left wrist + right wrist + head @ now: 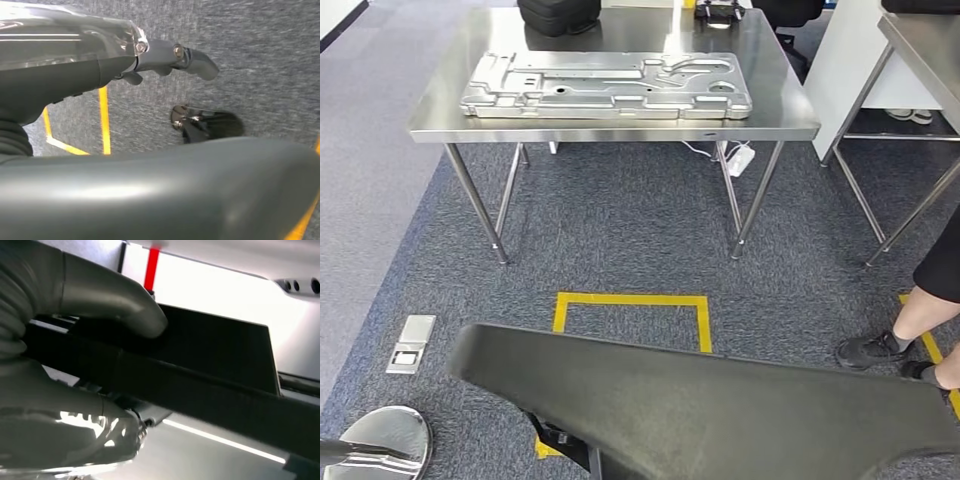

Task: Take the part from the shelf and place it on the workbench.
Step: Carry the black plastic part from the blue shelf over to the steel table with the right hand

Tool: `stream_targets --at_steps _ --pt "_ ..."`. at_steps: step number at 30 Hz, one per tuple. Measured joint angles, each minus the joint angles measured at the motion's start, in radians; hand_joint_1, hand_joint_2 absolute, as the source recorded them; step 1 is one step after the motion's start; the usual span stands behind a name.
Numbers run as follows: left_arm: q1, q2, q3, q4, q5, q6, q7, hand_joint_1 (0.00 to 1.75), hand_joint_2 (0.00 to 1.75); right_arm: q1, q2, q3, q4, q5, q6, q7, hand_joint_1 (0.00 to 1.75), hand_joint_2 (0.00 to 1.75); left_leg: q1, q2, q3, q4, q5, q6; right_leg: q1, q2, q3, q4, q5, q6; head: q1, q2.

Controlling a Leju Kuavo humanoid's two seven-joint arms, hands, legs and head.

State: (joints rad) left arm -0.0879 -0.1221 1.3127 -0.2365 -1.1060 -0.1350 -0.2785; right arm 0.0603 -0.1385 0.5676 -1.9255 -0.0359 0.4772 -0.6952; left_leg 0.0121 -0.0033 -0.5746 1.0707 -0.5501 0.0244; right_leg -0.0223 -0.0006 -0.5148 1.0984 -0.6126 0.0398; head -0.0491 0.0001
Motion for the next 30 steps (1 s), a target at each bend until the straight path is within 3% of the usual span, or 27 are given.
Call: stream_targets --at_steps 4,5,6,8,9,10,12,14,16,18,20,21,23,25,27,30 --pt "-0.003 0.001 -0.003 0.0 -0.003 -0.003 -0.002 0.0 1.75 -0.005 0.0 0.0 0.002 -0.007 0.0 0.0 1.75 1.75 -0.003 0.0 0.022 -0.003 -0.02 0.014 0.002 0.0 -0.137 0.204 -0.077 0.001 0.001 0.0" --pt "-0.003 0.002 -0.003 0.0 -0.005 -0.003 -0.001 0.0 1.75 -0.004 0.0 0.0 0.003 -0.008 0.0 0.0 1.75 1.75 -0.004 -0.001 0.03 -0.003 -0.027 0.015 0.003 0.0 -0.16 0.218 -0.075 -0.001 0.001 0.0" --pt "-0.003 0.002 -0.003 0.0 -0.006 -0.003 0.0 0.0 1.75 -0.003 0.0 0.0 0.003 -0.008 -0.001 0.0 1.75 1.75 -0.005 -0.001 0.04 -0.003 -0.034 0.015 0.004 0.0 -0.167 0.198 -0.051 -0.003 0.001 0.0" --pt "-0.003 0.003 -0.003 0.0 -0.008 -0.003 0.003 0.0 1.75 0.0 0.0 0.0 0.004 -0.008 -0.002 0.0 1.75 1.75 -0.005 -0.003 0.063 -0.003 -0.052 0.012 0.01 0.0 -0.151 0.093 0.037 -0.013 0.0 0.0" --pt "-0.004 0.004 -0.004 0.0 -0.009 -0.003 0.004 0.0 1.75 0.002 0.0 0.0 0.004 -0.008 -0.004 0.0 1.75 1.75 -0.005 -0.004 0.071 -0.004 -0.06 0.009 0.014 0.0 -0.143 0.044 0.06 -0.019 0.0 0.0" --pt "-0.005 0.004 -0.004 0.0 -0.009 -0.003 0.006 0.0 1.75 0.005 0.0 -0.001 0.005 -0.008 -0.005 0.0 1.75 1.75 -0.005 -0.004 0.076 -0.005 -0.068 0.003 0.017 0.0 -0.137 0.013 0.075 -0.024 0.0 0.0" --pt "-0.005 0.006 -0.004 0.0 -0.01 -0.003 0.008 0.0 1.75 0.011 0.0 -0.001 0.004 -0.008 -0.006 0.0 1.75 1.75 -0.005 -0.005 0.086 -0.004 -0.074 -0.011 0.021 -0.001 -0.132 -0.005 0.07 -0.033 0.001 0.0" --pt "-0.006 0.009 -0.004 0.0 -0.012 -0.003 0.008 0.0 1.75 0.013 0.001 -0.001 0.002 -0.008 -0.006 -0.001 1.75 1.75 -0.006 -0.004 0.094 0.012 -0.075 -0.02 0.015 -0.001 -0.111 -0.015 0.078 -0.043 0.001 0.0" --pt "-0.011 0.012 -0.005 0.0 -0.015 -0.003 0.007 0.0 1.75 0.013 0.004 -0.001 0.0 -0.007 -0.007 -0.001 1.75 1.75 -0.005 -0.003 0.062 0.079 -0.087 -0.029 0.008 -0.002 -0.088 -0.024 0.07 -0.051 0.0 0.0" --pt "-0.013 0.014 -0.005 0.0 -0.017 -0.004 0.006 0.0 1.75 0.013 0.005 -0.002 0.0 -0.007 -0.009 -0.001 1.75 1.75 -0.002 -0.003 -0.01 0.182 -0.126 -0.039 0.006 -0.002 -0.074 -0.027 0.058 -0.055 -0.001 0.0" --pt "-0.011 0.016 -0.005 0.0 -0.018 -0.004 0.006 0.0 1.75 0.015 0.006 -0.002 0.0 -0.007 -0.01 -0.001 1.75 1.75 -0.001 -0.003 -0.069 0.234 -0.149 -0.046 0.005 0.001 -0.057 -0.027 0.042 -0.054 -0.001 0.0" --pt "-0.01 0.017 -0.005 0.0 -0.018 -0.003 0.006 0.0 1.75 0.016 0.006 -0.002 0.001 -0.007 -0.012 -0.001 1.75 1.75 -0.001 -0.003 -0.081 0.22 -0.133 -0.046 0.005 0.002 -0.045 -0.027 0.032 -0.052 -0.002 0.0" --pt "-0.008 0.019 -0.006 0.0 -0.018 -0.002 0.006 0.0 1.75 0.016 0.008 -0.002 0.001 -0.007 -0.014 -0.001 1.75 1.75 -0.002 -0.003 -0.075 0.123 -0.045 -0.041 0.005 0.001 -0.016 -0.028 0.011 -0.048 -0.002 0.0" --pt "-0.006 0.022 -0.007 0.0 -0.018 -0.002 0.006 0.0 1.75 0.016 0.009 -0.003 0.001 -0.005 -0.015 -0.001 1.75 1.75 -0.008 -0.002 -0.071 0.052 0.007 -0.031 0.005 0.001 0.003 -0.029 -0.005 -0.041 -0.002 0.0" --pt "-0.001 0.024 -0.007 0.0 -0.019 -0.002 0.006 0.0 1.75 0.017 0.009 -0.005 0.002 -0.004 -0.016 0.0 1.75 1.75 -0.014 -0.001 -0.074 0.039 0.011 -0.02 0.006 0.003 0.012 -0.03 -0.014 -0.026 -0.003 0.0" --pt "-0.004 0.025 -0.009 0.0 -0.019 -0.001 0.003 0.0 1.75 0.017 0.009 -0.009 0.001 -0.003 -0.016 -0.001 1.75 1.75 -0.008 -0.001 -0.047 0.019 0.015 -0.003 0.008 0.004 0.021 -0.008 -0.021 -0.01 -0.002 0.0"
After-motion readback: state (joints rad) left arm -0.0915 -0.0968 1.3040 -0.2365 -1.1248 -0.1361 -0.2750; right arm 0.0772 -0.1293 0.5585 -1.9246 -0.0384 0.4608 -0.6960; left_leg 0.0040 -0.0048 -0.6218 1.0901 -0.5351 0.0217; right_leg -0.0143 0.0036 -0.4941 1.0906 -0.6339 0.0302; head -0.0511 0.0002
